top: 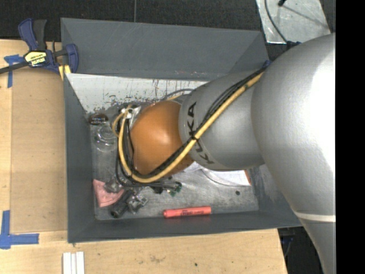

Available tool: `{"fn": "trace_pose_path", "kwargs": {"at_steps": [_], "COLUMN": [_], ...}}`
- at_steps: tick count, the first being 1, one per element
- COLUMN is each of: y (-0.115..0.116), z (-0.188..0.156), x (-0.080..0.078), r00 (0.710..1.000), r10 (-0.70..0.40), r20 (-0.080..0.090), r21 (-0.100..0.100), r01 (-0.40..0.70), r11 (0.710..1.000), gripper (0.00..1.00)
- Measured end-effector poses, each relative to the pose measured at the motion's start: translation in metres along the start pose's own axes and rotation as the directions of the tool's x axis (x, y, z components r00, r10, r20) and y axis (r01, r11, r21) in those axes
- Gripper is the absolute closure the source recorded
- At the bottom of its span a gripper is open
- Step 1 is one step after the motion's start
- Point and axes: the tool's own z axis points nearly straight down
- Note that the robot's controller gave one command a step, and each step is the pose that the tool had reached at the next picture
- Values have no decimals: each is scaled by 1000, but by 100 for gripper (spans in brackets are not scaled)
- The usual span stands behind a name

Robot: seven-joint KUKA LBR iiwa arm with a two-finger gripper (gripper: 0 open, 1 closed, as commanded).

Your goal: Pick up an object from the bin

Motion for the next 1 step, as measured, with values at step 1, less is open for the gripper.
{"fn": "trace_pose_path", "kwargs": {"at_steps": [1], "y": [0], "z": [-3], "x": [0], "r00": [1000], "r10": [0], "r20": [-5], "r21": [-2], "r01": [0], "r11": [1000], "gripper": [100]}}
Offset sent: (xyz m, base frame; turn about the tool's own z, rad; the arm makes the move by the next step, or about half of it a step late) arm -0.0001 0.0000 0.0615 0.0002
